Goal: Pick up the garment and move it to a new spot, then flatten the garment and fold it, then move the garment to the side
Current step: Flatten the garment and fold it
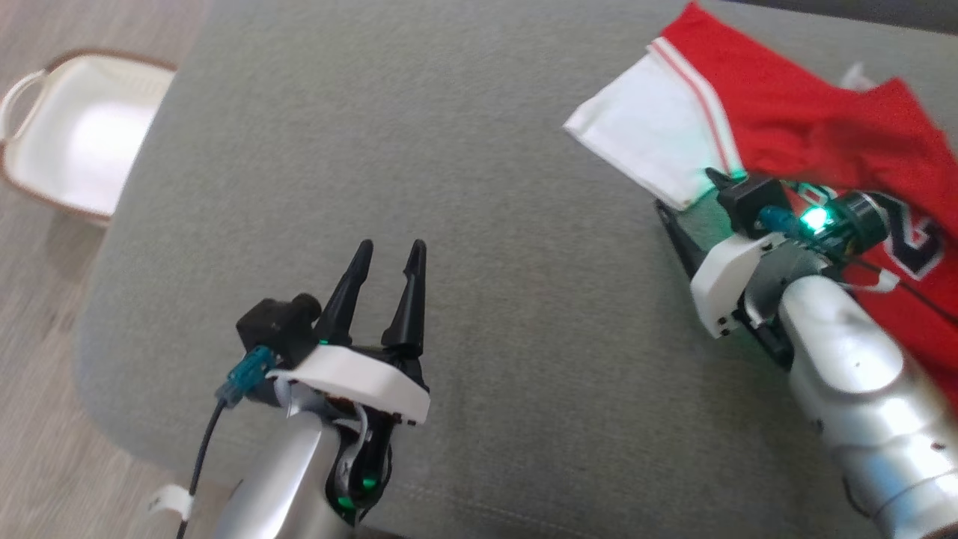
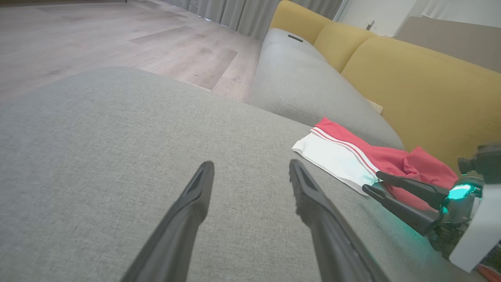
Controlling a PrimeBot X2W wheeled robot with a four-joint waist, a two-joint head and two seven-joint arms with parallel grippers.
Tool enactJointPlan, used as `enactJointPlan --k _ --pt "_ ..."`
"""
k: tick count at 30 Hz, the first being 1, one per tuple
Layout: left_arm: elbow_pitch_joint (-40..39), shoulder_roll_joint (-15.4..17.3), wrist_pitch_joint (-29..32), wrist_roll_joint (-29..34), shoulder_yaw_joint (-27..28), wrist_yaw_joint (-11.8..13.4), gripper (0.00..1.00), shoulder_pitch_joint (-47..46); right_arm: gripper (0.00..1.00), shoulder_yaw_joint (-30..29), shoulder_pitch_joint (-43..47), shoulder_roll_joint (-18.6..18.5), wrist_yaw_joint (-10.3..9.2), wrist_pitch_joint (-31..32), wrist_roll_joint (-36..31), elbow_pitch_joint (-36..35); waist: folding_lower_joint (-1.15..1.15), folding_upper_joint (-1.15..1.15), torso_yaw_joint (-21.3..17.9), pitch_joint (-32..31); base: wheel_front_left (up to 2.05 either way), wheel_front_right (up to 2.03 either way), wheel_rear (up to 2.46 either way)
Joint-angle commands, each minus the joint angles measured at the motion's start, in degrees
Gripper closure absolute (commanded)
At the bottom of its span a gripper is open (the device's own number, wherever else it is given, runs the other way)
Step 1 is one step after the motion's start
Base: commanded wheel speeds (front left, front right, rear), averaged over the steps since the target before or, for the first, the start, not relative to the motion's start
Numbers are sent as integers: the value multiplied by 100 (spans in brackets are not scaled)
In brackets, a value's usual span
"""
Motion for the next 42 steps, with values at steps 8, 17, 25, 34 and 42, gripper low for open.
enactJointPlan --k 8,17,25,34,42 --pt "-251 59 -35 -151 -15 102 0 -301 0 503 -648 -164 -5 47 246 863 0 0 310 203 0 0 0" --pt "-200 59 -35 -183 -25 158 0 -260 100 795 -971 186 -5 -469 471 1380 0 0 238 30 0 0 0" --pt "-76 59 -35 -71 72 122 0 -121 100 1521 -1224 889 -5 -1279 818 650 0 0 -75 -342 0 0 0" --pt "83 59 -35 79 203 54 0 183 100 1794 -1405 1078 -5 -1458 1441 -1545 0 0 -410 -793 0 0 0" --pt "24 59 -35 108 240 18 0 309 100 728 -1624 402 -5 -884 1322 -2486 0 0 -527 -730 0 0 0"
